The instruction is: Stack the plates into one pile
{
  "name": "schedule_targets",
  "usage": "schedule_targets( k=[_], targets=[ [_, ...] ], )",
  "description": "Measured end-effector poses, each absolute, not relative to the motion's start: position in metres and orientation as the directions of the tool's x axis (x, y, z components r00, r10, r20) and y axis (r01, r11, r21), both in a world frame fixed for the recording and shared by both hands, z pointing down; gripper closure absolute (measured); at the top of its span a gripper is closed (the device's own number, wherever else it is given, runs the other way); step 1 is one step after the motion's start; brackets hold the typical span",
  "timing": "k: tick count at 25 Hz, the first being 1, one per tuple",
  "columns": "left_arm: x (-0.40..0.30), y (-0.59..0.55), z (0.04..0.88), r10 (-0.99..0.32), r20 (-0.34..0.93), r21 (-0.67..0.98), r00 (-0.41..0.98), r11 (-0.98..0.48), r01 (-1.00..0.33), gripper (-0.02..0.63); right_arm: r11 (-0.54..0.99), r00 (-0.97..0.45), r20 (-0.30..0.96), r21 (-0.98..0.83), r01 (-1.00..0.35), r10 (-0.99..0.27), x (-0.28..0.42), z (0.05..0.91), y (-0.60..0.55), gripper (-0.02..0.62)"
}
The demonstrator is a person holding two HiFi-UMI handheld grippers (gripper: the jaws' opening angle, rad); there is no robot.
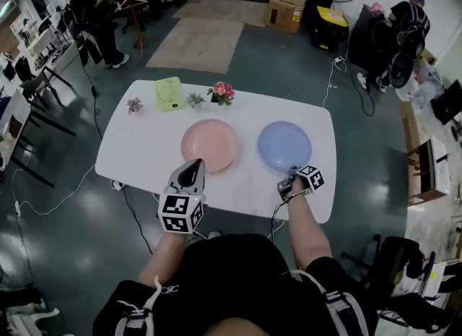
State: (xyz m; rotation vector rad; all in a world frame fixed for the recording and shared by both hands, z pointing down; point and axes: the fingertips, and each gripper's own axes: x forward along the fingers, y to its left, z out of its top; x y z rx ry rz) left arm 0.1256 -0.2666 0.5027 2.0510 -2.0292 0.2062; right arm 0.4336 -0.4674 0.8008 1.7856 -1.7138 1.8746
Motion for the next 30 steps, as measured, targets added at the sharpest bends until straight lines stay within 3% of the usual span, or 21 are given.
schedule_targets(
  k=[4,15,22,30],
  targets=[
    [0.119,-0.250,0.503,-0.962,0.272,0.079,-0.009,0.032,-0.996,0.594,-0.454,-0.353,0.681,-0.708,-0.541,-0.642,0.436,0.787,-0.461,0.531],
    [0.103,-0.217,0.501,-0.962,0.262,0.092,-0.079,0.107,-0.990,0.594,-0.277,-0.464,0.541,-0.807,-0.521,-0.701,0.406,0.711,-0.458,0.525],
    [0.077,-0.185,0.500,-0.953,0.257,0.097,-0.163,0.193,-0.976,0.594,-0.191,-0.591,0.485,-0.851,-0.490,-0.645,0.336,0.684,-0.449,0.523],
    [0.043,-0.134,0.501,-0.917,0.267,0.100,-0.296,0.332,-0.938,0.594,-0.098,-0.665,0.503,-0.831,-0.548,-0.552,0.253,0.685,-0.427,0.515]
  ],
)
